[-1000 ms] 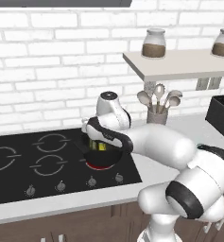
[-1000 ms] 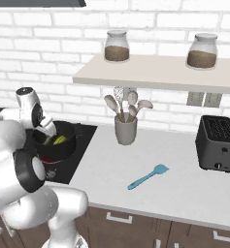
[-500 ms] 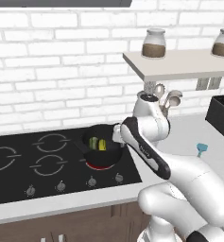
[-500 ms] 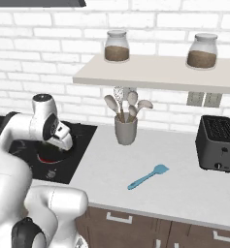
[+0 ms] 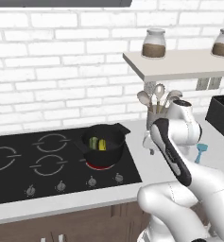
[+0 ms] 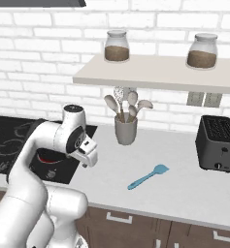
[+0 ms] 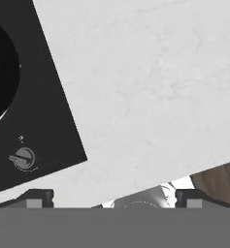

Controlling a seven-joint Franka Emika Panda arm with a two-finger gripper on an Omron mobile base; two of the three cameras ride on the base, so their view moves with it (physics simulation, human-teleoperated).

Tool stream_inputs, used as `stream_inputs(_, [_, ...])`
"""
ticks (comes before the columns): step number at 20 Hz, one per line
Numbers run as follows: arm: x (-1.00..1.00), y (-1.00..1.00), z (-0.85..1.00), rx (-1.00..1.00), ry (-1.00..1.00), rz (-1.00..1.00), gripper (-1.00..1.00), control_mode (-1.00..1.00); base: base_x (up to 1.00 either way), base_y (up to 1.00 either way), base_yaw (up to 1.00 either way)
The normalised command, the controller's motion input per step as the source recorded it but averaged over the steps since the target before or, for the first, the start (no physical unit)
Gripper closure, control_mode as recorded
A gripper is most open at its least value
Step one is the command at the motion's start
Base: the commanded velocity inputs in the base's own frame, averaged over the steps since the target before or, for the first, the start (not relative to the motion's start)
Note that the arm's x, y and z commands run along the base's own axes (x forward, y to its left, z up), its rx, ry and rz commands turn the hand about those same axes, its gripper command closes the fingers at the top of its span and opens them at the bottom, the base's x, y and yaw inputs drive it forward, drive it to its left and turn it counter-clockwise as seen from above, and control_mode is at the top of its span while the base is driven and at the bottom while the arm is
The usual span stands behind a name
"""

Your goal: Put the cucumber and cucumber in the pot. Retrieve the spatula and lightly stir the vegetables in the pot.

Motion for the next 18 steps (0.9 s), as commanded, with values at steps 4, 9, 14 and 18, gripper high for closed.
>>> stream_inputs(4, [0.12, -1.00, -0.15, 0.00, 0.17, -0.17, -1.00, -1.00, 0.00, 0.00, 0.00])
stream_inputs(9, [0.10, -1.00, -0.07, 0.00, 0.17, -0.12, -1.00, -1.00, 0.00, 0.00, 0.00])
stream_inputs(14, [0.12, -0.87, -0.30, 0.00, 0.13, -0.02, -1.00, -1.00, 0.00, 0.00, 0.00])
stream_inputs(18, [0.25, -0.47, -0.38, 0.00, 0.03, 0.00, -1.00, -1.00, 0.00, 0.00, 0.00])
